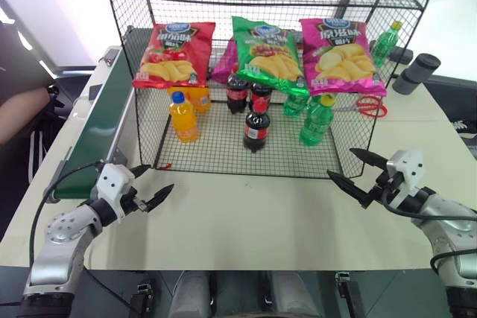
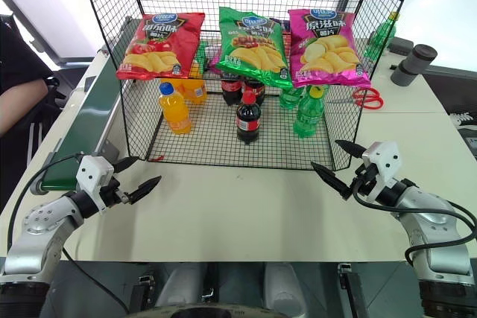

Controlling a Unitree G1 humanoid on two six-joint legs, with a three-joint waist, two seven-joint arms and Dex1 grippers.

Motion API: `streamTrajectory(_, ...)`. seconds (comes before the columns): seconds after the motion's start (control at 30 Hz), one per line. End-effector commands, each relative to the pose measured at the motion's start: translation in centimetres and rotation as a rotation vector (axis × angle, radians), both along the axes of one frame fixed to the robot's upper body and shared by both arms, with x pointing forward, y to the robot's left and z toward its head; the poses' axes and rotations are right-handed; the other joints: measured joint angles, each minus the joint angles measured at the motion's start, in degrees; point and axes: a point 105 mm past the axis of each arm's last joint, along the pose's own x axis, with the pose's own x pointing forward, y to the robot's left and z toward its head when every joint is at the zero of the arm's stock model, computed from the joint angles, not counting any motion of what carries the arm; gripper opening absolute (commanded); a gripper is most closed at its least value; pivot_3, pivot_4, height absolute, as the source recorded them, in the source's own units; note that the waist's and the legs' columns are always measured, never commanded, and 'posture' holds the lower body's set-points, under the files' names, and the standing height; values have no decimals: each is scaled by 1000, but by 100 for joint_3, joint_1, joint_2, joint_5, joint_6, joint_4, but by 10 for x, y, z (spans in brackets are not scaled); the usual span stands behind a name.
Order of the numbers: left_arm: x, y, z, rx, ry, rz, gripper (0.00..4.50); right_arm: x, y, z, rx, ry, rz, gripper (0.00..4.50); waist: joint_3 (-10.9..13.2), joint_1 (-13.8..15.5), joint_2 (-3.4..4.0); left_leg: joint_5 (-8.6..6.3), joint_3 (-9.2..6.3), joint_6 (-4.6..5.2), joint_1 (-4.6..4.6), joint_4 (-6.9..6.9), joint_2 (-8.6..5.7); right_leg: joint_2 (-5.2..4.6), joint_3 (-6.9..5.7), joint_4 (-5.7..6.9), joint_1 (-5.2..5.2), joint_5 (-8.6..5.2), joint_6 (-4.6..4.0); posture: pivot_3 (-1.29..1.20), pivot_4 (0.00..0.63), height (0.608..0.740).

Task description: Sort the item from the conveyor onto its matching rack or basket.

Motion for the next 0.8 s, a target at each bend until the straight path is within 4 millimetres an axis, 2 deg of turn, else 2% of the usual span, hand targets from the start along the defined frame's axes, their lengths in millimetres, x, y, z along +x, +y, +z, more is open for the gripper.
streamTrajectory(0.03, 0, 0, 15, -3, -52, -15, 4500, 1, 3, 13, -3, -53, 9, 4452, 0, 0, 0, 0, 0, 0, 0, 0, 0, 0, 0, 0, 0, 0, 0, 0, 150, 740)
streamTrajectory(0.8, 4, 5, 9, 1, -26, 12, 4500, 0, 4, 8, 0, -44, 4, 4452, 0, -2, 0, 0, 0, 0, 0, 0, 0, 0, 0, 0, 0, 0, 0, 0, 150, 740)
